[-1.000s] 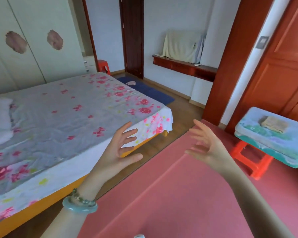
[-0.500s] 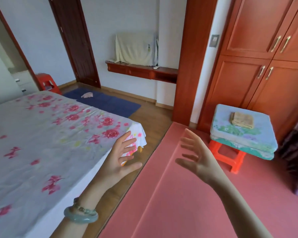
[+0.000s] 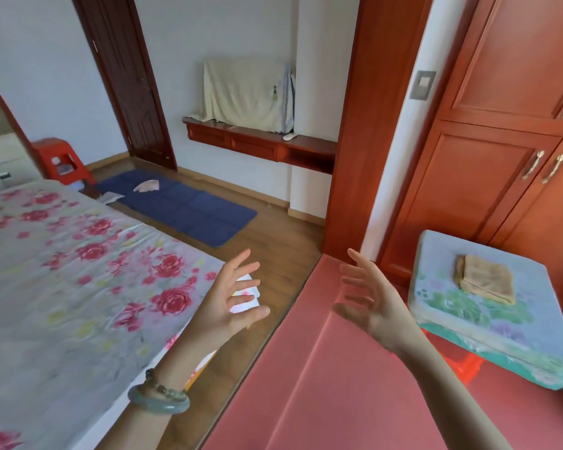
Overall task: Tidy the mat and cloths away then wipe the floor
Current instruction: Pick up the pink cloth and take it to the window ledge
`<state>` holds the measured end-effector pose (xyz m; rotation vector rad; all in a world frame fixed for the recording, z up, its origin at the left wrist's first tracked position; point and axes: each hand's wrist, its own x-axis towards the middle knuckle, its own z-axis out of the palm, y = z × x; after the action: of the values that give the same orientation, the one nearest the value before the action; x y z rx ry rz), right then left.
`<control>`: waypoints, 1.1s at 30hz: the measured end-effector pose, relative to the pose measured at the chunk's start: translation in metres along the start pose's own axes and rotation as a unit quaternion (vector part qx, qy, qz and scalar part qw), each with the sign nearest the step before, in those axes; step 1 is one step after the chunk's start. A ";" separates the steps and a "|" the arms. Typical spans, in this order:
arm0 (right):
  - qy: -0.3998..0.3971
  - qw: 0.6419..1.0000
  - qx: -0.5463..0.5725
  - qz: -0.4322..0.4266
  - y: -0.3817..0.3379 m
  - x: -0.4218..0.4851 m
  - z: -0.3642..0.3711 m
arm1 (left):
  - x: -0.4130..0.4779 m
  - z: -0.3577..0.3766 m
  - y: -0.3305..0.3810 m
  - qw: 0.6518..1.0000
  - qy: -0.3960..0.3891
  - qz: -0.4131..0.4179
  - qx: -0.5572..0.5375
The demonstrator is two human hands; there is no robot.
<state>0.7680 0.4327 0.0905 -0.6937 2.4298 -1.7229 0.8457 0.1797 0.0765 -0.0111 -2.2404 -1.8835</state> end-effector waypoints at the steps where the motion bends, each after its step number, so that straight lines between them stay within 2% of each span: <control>1: -0.007 1.000 0.000 -0.003 0.005 0.022 -0.007 | 0.020 0.002 -0.003 1.000 0.005 -0.001 0.000; 6: -0.047 0.999 0.003 -0.011 0.026 0.120 -0.019 | 0.097 -0.002 -0.020 1.000 0.023 -0.012 0.011; 15: -0.102 0.994 0.021 -0.025 0.067 0.310 0.003 | 0.256 -0.047 -0.058 0.997 0.076 -0.008 0.029; 24: -0.119 0.991 0.018 -0.050 0.095 0.552 0.033 | 0.468 -0.122 -0.100 0.992 0.120 -0.009 0.027; 33: -0.165 0.984 0.033 -0.062 0.105 0.730 0.068 | 0.621 -0.188 -0.132 0.985 0.167 -0.026 0.038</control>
<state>0.1041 0.1037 0.1076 -1.0466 2.1360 -1.5716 0.2497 -0.1093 0.0822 0.3510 -2.0964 -1.6754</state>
